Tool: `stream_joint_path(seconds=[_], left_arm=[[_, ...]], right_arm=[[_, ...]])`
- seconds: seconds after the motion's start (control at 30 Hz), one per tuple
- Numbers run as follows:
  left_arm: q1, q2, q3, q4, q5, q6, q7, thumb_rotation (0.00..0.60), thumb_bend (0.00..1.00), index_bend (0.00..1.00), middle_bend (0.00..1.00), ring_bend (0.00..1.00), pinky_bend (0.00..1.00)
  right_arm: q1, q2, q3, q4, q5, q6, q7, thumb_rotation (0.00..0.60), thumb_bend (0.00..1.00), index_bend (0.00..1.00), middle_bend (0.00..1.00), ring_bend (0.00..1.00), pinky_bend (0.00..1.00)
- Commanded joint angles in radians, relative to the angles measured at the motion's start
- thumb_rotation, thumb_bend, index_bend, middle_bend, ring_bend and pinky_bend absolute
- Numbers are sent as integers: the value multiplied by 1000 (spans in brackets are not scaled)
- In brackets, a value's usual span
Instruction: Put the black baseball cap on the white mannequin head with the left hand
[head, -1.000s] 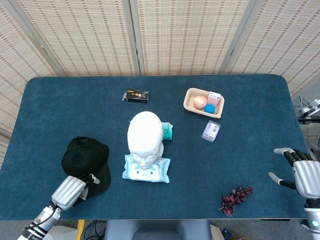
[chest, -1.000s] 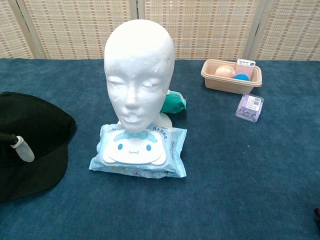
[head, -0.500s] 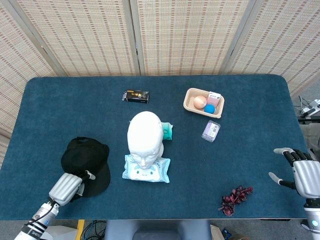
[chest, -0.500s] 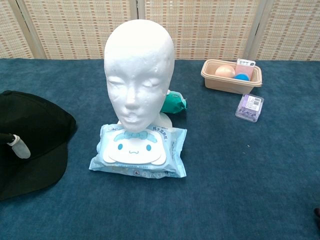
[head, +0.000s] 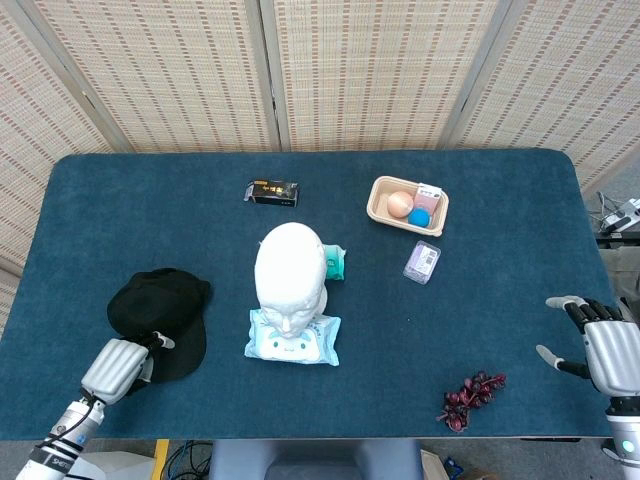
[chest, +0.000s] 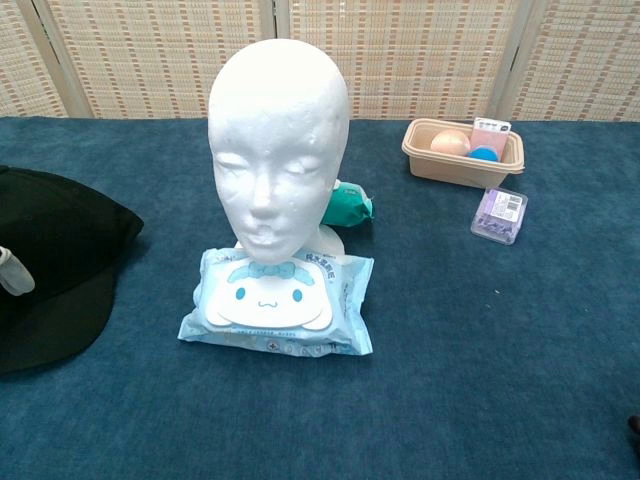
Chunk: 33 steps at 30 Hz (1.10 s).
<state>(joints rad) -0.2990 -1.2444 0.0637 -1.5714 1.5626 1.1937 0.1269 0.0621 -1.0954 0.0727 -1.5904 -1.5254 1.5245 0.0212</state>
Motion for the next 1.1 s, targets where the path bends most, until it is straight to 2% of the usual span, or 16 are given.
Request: stream_joint_path(seconds=[0.03, 0.23, 0.4, 0.6, 0.67, 0.83, 0.97, 1.1], left_arm=[[1, 5, -9, 10, -13, 6, 5, 600, 771, 293, 297, 330, 472], [6, 11, -19, 17, -31, 17, 17, 600, 771, 291, 294, 328, 472], [18, 30, 1, -22, -1, 40, 25, 600, 733, 285, 287, 327, 472], [41, 27, 15, -48, 62, 110, 30, 600, 437, 330, 288, 325, 496], [53, 14, 12, -46, 81, 148, 25, 600, 323, 376, 330, 347, 508], [71, -16, 9, -30, 107, 195, 21, 600, 122, 434, 431, 374, 510], [75, -43, 12, -13, 114, 198, 23, 600, 45, 445, 471, 376, 510], [77, -79, 13, 18, 124, 202, 13, 600, 24, 472, 506, 394, 510]], right_arm=[[0, 0, 0, 0, 0, 0, 0, 600, 95, 326, 355, 311, 383], [0, -1, 0, 0, 0, -1, -1, 600, 94, 326, 355, 311, 383], [0, 0, 0, 0, 1, -1, -1, 600, 94, 326, 355, 311, 383], [-1, -1, 0, 0, -1, 2, -1, 600, 94, 326, 355, 311, 384], [-1, 1, 1, -1, -1, 1, 0, 600, 94, 326, 355, 311, 384], [0, 3, 1, -4, 0, 1, -2, 600, 94, 326, 355, 311, 383], [-2, 4, 1, -4, 0, 4, 0, 600, 94, 326, 355, 311, 383], [-3, 4, 2, -4, 0, 7, 3, 600, 94, 326, 355, 311, 383]])
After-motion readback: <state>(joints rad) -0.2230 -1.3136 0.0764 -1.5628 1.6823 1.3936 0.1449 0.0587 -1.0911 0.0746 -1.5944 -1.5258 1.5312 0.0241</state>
